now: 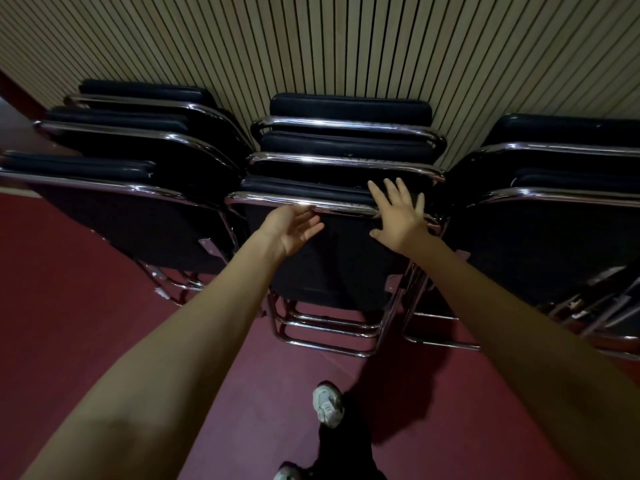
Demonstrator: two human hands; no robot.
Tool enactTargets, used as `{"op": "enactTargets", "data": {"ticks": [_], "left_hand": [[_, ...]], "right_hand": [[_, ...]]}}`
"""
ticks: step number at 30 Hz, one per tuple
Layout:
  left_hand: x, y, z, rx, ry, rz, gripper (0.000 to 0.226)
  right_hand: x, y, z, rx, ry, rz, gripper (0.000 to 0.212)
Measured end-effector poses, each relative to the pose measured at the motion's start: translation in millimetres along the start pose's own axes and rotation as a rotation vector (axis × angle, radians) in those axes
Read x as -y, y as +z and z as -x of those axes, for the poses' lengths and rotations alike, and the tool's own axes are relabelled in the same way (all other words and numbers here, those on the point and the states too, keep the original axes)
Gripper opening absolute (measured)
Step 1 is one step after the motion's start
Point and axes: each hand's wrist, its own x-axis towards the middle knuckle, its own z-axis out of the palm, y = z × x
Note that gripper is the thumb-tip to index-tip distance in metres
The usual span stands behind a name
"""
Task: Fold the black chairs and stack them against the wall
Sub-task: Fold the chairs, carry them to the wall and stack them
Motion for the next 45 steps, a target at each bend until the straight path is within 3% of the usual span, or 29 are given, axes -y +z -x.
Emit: {"op": "enactTargets", "data": {"ticks": [3,6,8,17,21,26,33,38,45], "left_hand": [[0,-8,13,0.053,-0.003,-0.008,0.016],[4,-20,31,0.057,0.043,-0.05,0.029],[10,-34,49,0.029,0.085,-0.058,0.025],[76,-212,241,-0.398,0.432,0.117,0.027],[157,-300,365,-0.661,0.54,0.195,0.024],[301,-387,530,-1.069,0.595,0.403,0.036],[505,-445,713,-1.504,0.583,0.809,0.039],[637,-470,811,-1.751,0.584,1.102,0.039],[780,-527,933,-1.95,0.528,1.367,0.04]], "right_hand": [[18,-1,13,0.028,0.013,-0.065,0.084],[39,-20,28,0.08,0.017,-0.171,0.076],[59,-32,41,0.08,-0.066,-0.251,0.068],[237,-22,160,0.139,-0.519,-0.273,0.057],[334,7,270,0.211,-0.809,-0.239,0.054],[438,74,452,0.406,-1.225,-0.182,0.057],[522,166,702,0.711,-1.659,0.06,0.068],[567,232,869,0.821,-1.93,0.236,0.069],[616,327,1107,1.01,-2.205,0.378,0.067]]}}
